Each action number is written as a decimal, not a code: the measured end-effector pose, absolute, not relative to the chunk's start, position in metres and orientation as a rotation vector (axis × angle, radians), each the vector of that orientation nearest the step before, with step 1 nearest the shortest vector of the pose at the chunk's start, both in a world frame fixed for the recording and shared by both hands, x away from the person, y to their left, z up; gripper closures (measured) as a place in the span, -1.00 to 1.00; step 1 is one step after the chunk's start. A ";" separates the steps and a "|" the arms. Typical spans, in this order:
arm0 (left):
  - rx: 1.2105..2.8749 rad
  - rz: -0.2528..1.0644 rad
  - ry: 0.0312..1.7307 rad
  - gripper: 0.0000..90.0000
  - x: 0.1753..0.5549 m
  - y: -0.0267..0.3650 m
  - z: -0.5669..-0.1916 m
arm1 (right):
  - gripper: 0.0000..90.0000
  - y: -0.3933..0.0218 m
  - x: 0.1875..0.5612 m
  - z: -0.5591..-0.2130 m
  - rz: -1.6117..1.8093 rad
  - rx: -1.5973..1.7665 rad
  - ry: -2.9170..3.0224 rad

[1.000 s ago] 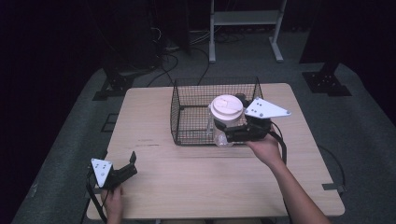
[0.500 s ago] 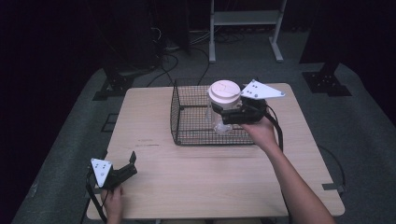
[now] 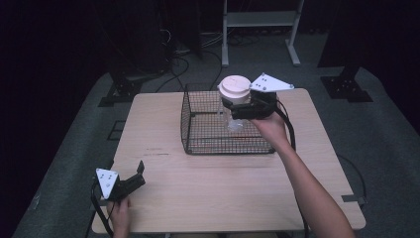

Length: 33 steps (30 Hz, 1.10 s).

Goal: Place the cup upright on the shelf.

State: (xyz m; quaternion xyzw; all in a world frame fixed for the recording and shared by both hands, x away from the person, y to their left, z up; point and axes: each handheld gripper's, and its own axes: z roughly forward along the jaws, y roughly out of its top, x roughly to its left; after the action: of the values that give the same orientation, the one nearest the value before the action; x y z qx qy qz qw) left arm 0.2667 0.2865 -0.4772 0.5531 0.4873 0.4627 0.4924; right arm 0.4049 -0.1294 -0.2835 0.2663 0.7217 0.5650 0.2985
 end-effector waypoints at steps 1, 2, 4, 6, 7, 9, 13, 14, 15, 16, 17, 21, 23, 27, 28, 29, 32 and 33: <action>1.343 1.123 1.182 -1.00 0.267 0.287 -0.477 | -0.90 -0.129 0.407 -0.283 1.501 0.707 1.913; 1.341 1.123 1.181 -1.00 0.267 0.286 -0.477 | -0.90 -0.129 0.408 -0.283 1.499 0.710 1.911; 1.341 1.123 1.182 -1.00 0.267 0.286 -0.477 | -0.90 -0.128 0.411 -0.283 1.495 0.711 1.906; 1.340 1.122 1.181 -1.00 0.267 0.287 -0.477 | -0.90 -0.128 0.414 -0.283 1.498 0.713 1.898; 1.340 1.122 1.181 -1.00 0.267 0.287 -0.477 | -0.90 -0.127 0.417 -0.284 1.497 0.716 1.898; 1.341 1.122 1.181 -1.00 0.267 0.287 -0.477 | -0.90 -0.126 0.421 -0.285 1.491 0.726 1.899; 1.340 1.121 1.181 -1.00 0.267 0.287 -0.477 | -0.90 -0.124 0.428 -0.289 1.489 0.739 1.896; 1.339 1.121 1.181 -1.00 0.267 0.287 -0.477 | -0.90 -0.123 0.430 -0.290 1.491 0.744 1.898; 1.340 1.121 1.181 -1.00 0.267 0.287 -0.477 | -0.90 -0.122 0.432 -0.291 1.489 0.746 1.899; 1.339 1.121 1.181 -1.00 0.267 0.287 -0.477 | -0.90 -0.121 0.434 -0.293 1.485 0.746 1.899; 1.339 1.121 1.181 -1.00 0.267 0.287 -0.477 | -0.90 -0.120 0.435 -0.294 1.482 0.748 1.900; 1.338 1.120 1.180 -1.00 0.267 0.287 -0.477 | -0.90 -0.116 0.441 -0.299 1.480 0.755 1.903; 1.338 1.119 1.180 -1.00 0.267 0.287 -0.477 | -0.90 -0.114 0.444 -0.302 1.478 0.756 1.905; 1.338 1.119 1.179 -1.00 0.267 0.287 -0.477 | -0.90 -0.110 0.449 -0.306 1.471 0.756 1.910; 1.338 1.119 1.179 -1.00 0.267 0.287 -0.477 | -0.90 -0.109 0.450 -0.307 1.468 0.758 1.909; 1.337 1.119 1.179 -1.00 0.267 0.287 -0.477 | -0.90 -0.108 0.451 -0.308 1.470 0.759 1.908; 1.337 1.118 1.179 -1.00 0.267 0.287 -0.477 | -0.90 -0.106 0.453 -0.310 1.471 0.760 1.911; 1.338 1.117 1.179 -1.00 0.267 0.287 -0.477 | -0.90 -0.105 0.454 -0.312 1.468 0.757 1.912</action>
State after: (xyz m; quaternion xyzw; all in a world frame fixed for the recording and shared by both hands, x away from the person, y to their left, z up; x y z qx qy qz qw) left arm 0.2667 0.2871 -0.4773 0.5522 0.4867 0.4610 0.4957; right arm 0.4544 -0.1048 -0.3115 0.2857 0.7212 0.5537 0.3028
